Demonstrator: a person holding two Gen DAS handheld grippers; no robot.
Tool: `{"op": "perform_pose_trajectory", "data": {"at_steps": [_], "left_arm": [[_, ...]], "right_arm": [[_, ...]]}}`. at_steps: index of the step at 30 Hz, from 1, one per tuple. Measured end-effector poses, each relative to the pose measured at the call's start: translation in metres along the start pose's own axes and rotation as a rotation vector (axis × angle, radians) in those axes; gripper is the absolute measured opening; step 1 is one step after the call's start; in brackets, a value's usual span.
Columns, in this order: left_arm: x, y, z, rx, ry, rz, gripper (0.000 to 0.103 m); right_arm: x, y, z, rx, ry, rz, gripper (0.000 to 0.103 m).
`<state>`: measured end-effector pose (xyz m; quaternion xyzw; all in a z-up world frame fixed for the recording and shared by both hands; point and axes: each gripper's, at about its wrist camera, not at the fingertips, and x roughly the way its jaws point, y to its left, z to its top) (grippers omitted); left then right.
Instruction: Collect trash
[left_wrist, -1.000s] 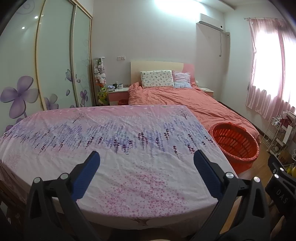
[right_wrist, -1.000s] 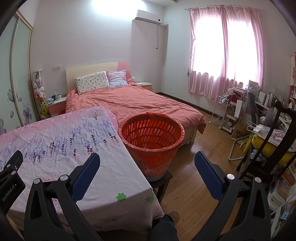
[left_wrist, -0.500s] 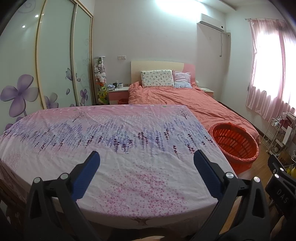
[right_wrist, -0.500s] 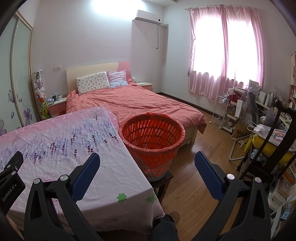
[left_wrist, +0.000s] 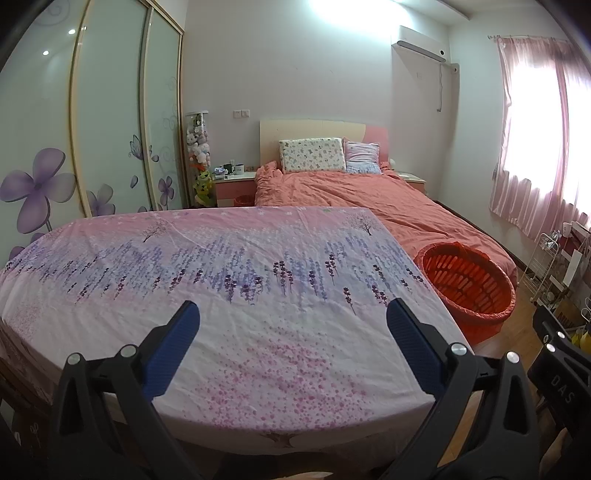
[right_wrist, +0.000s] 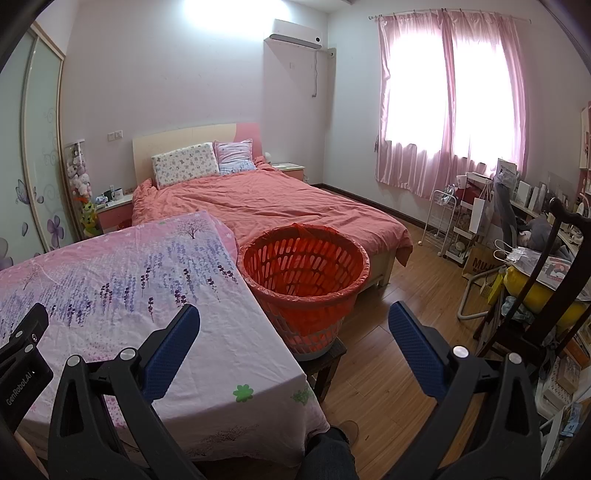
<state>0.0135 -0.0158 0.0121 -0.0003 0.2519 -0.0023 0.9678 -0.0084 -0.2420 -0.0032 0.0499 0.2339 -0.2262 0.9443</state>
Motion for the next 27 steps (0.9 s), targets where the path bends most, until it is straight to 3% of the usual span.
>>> {"op": "perform_pose_trajectory", "data": {"at_steps": [27], "left_arm": [[0.0008,-0.0020,-0.0031,0.002,0.005,-0.001,0.099]], "right_arm": [[0.0006,0.0002,-0.0005,0.002,0.002,0.001,0.101]]}}
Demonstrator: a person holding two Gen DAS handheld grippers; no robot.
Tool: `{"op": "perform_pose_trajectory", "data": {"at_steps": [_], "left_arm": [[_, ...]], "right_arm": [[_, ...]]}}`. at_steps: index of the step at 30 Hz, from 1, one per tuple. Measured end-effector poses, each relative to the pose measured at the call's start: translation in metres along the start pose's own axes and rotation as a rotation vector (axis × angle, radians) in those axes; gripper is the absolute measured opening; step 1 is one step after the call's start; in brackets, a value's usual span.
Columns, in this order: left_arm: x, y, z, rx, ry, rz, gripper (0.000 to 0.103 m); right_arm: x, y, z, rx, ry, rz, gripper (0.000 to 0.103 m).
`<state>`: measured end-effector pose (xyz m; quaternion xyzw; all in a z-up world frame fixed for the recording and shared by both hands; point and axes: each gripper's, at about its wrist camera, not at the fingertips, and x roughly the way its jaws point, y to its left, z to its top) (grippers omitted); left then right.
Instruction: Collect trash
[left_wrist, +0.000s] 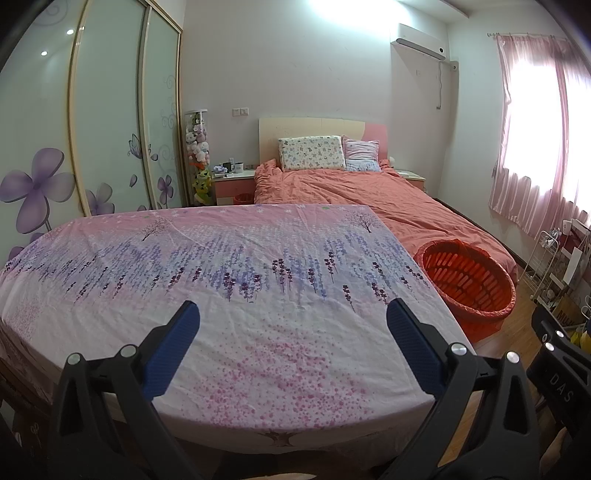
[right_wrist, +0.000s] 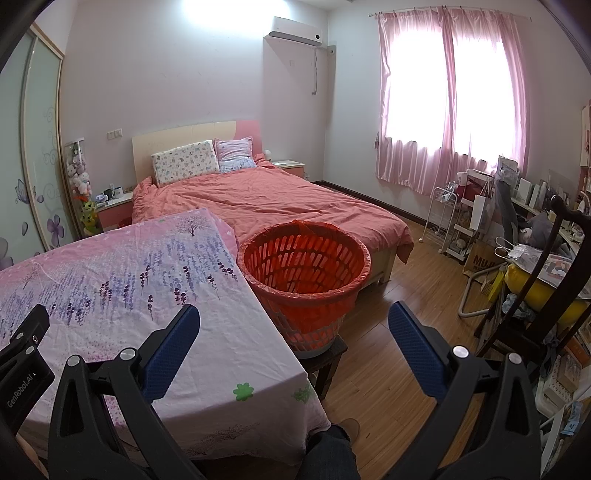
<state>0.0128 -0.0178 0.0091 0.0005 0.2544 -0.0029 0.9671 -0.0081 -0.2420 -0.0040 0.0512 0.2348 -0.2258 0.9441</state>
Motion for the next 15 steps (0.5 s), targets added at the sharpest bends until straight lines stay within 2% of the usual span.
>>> {"op": "perform_pose_trajectory", "data": {"at_steps": [15], "left_arm": [[0.0004,0.0003,-0.0015,0.003,0.000,0.001,0.099]], "right_arm": [[0.0000,-0.0006,0.0007,0.000,0.001,0.001,0.101]]}}
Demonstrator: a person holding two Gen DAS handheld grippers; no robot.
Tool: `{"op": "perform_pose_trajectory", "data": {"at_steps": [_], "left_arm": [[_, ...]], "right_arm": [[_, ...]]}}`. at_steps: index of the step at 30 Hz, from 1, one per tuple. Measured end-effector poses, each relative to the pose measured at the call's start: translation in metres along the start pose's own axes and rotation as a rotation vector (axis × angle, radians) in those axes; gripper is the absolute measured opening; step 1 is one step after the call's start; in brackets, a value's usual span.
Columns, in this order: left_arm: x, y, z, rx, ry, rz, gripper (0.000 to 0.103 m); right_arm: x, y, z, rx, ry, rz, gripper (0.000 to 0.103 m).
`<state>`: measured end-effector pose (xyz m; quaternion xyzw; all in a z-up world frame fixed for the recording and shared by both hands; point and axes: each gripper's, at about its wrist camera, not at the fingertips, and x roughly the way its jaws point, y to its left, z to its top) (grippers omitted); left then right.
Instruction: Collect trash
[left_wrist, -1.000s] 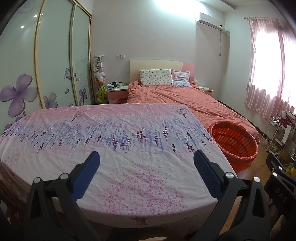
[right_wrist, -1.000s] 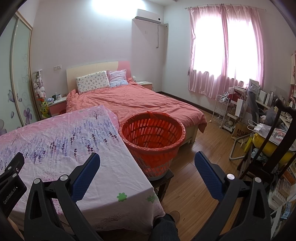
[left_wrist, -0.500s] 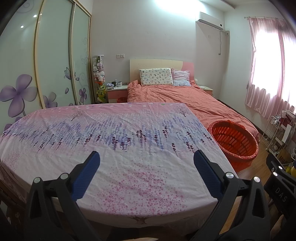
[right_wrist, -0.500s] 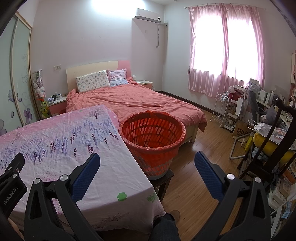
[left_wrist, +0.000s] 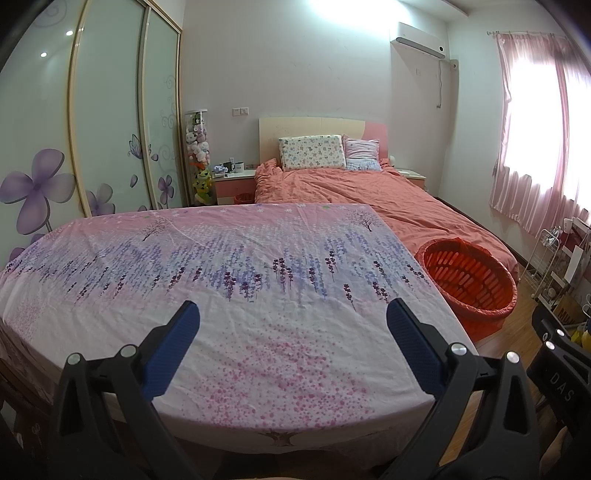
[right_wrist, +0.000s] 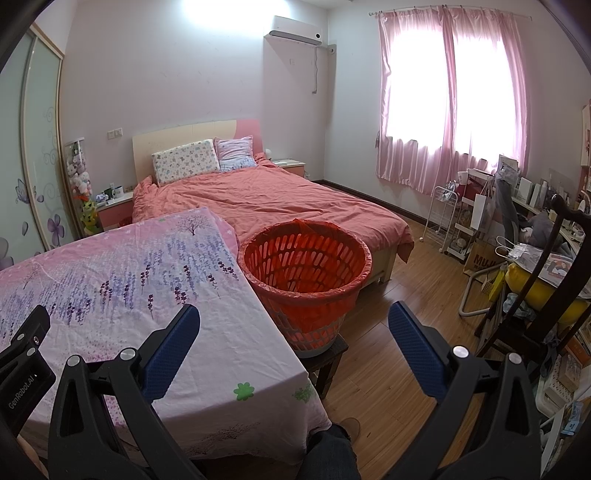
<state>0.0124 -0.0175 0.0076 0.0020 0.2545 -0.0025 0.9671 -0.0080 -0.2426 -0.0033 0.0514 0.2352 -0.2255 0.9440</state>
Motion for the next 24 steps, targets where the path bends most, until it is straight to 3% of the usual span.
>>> {"op": "perform_pose_trajectory", "data": {"at_steps": [24], "left_arm": [[0.000,0.010,-0.003,0.006,-0.003,0.009,0.099]], "right_arm": [[0.002,0.005,-0.009,0.000,0.005,0.006,0.101]]}}
